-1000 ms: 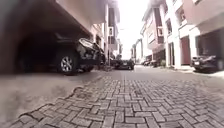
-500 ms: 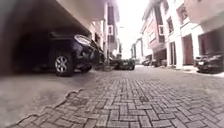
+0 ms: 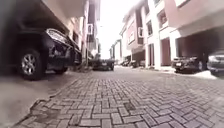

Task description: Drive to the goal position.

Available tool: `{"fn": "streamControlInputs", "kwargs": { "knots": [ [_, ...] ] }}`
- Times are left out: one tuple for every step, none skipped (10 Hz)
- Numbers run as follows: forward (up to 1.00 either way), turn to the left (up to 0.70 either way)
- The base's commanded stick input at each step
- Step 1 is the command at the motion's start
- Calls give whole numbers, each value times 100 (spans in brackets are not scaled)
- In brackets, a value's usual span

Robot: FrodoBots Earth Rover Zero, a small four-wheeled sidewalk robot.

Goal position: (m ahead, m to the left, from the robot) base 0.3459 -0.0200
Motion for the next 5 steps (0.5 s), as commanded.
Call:
{"fn": "streamControlInputs", "kwargs": {
  "knots": [
    [69,3],
    [69,3],
    [69,3],
    [69,3],
    [69,3]
  ]
}}
